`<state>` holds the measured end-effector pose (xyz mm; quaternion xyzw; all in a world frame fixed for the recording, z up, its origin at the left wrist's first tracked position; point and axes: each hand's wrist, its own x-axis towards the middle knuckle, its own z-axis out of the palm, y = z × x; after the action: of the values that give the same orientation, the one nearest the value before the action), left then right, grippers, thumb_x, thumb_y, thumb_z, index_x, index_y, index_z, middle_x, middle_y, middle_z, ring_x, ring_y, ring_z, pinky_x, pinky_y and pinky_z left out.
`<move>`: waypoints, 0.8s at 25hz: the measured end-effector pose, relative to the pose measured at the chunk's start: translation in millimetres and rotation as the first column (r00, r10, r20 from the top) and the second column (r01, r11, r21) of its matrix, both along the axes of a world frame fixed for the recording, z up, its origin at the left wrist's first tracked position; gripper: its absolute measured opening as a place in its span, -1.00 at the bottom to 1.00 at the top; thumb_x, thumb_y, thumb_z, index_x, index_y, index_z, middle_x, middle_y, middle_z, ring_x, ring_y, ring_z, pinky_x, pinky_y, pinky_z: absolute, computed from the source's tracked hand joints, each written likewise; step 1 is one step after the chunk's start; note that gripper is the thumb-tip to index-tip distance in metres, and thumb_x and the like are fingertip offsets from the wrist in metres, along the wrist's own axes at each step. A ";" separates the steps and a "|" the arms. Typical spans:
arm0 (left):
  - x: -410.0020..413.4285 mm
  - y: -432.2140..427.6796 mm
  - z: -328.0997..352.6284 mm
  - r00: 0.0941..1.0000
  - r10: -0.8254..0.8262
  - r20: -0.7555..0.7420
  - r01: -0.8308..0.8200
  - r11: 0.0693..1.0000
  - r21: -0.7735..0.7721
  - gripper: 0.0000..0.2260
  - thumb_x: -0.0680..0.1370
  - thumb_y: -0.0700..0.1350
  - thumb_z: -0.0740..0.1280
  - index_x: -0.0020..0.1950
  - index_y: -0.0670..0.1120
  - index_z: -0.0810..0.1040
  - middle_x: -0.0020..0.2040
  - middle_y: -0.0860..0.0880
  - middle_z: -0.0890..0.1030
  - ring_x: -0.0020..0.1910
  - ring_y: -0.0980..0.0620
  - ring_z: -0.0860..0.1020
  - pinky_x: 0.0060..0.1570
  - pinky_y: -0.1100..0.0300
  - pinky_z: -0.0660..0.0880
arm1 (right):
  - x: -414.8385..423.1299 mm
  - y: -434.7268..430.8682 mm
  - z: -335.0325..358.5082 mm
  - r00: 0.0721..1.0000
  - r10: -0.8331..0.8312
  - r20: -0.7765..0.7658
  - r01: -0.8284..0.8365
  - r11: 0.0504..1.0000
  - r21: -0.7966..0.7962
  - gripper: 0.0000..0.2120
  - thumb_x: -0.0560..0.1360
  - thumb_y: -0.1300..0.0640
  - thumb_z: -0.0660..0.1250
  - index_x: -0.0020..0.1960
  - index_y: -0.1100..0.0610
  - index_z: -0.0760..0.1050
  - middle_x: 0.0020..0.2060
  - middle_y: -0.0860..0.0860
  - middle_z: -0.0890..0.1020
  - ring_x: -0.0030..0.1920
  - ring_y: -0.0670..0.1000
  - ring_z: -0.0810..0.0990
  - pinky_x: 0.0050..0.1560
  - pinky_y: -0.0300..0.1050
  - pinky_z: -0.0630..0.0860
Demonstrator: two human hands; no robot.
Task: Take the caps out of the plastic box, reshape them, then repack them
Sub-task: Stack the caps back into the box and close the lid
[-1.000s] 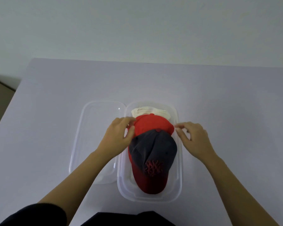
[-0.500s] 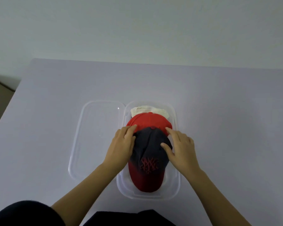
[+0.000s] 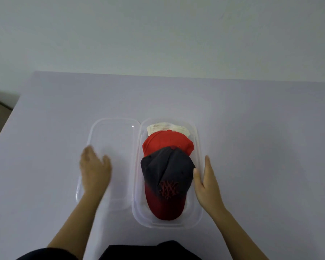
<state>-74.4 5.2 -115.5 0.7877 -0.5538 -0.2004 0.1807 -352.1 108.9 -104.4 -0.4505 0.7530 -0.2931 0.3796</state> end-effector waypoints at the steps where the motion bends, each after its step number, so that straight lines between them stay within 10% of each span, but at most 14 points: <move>1: 19.4 -3.4 -6.9 0.989 0.139 0.048 -0.144 0.983 0.110 -0.41 0.57 -0.02 0.23 0.48 -0.29 0.11 0.45 -0.33 0.21 0.40 -0.34 0.20 0.36 -0.20 0.19 | 4.2 3.7 -1.3 0.997 -0.036 0.066 0.034 0.999 0.036 -0.42 0.60 -0.01 0.04 0.52 0.06 -0.14 0.53 -0.02 0.02 0.49 -0.11 0.02 0.40 -0.27 -0.01; 6: 44.2 -2.1 -23.6 0.972 0.225 0.076 -0.236 0.894 0.381 -0.35 0.50 0.19 0.28 0.33 -0.31 0.29 0.32 -0.32 0.28 0.30 -0.29 0.23 0.17 -0.24 0.31 | 13.7 4.1 -3.7 0.981 -0.136 0.139 0.128 0.990 0.063 -0.52 0.63 0.09 -0.03 0.52 0.05 -0.05 0.45 0.02 0.26 0.42 0.00 0.28 0.26 -0.31 0.15; 12: 68.5 -19.1 29.6 0.892 0.219 -0.395 -0.147 0.968 0.205 -0.51 0.45 -0.02 0.45 0.25 -0.17 0.35 0.07 -0.26 0.56 -0.21 -0.16 0.54 -0.13 -0.01 0.50 | 11.6 6.6 -5.9 0.983 -0.125 0.135 0.119 0.992 0.052 -0.52 0.63 0.09 -0.03 0.52 0.06 -0.06 0.48 0.05 0.21 0.46 0.07 0.22 0.31 -0.25 0.12; 17: 77.6 -38.2 112.0 0.821 0.106 -0.561 -0.147 0.989 -0.027 -0.43 0.49 -0.12 0.41 0.46 -0.04 0.29 0.09 -0.14 0.55 -0.19 -0.09 0.50 -0.30 0.20 0.40 | 14.9 -1.9 22.0 0.995 -0.091 -0.050 0.083 0.985 -0.149 -0.43 0.61 0.03 0.05 0.52 0.11 -0.11 0.54 0.03 -0.01 0.52 -0.05 -0.03 0.42 -0.25 -0.06; 20: 40.4 -31.0 141.0 0.747 0.028 -0.664 -0.094 0.994 -0.064 -0.47 0.48 -0.10 0.41 0.42 0.00 0.34 0.01 -0.10 0.57 -0.40 -0.02 0.43 -0.38 0.22 0.35 | 24.2 -20.1 68.1 0.957 -0.065 0.281 0.127 0.969 -0.210 -0.42 0.56 -0.16 0.03 0.51 -0.01 -0.02 0.51 -0.08 0.12 0.48 -0.09 0.12 0.48 -0.13 0.04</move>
<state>-34.0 -25.9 25.5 0.6740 -0.4366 -0.4344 0.4079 -327.9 88.8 -36.3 -0.4089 0.6764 -0.4543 0.4110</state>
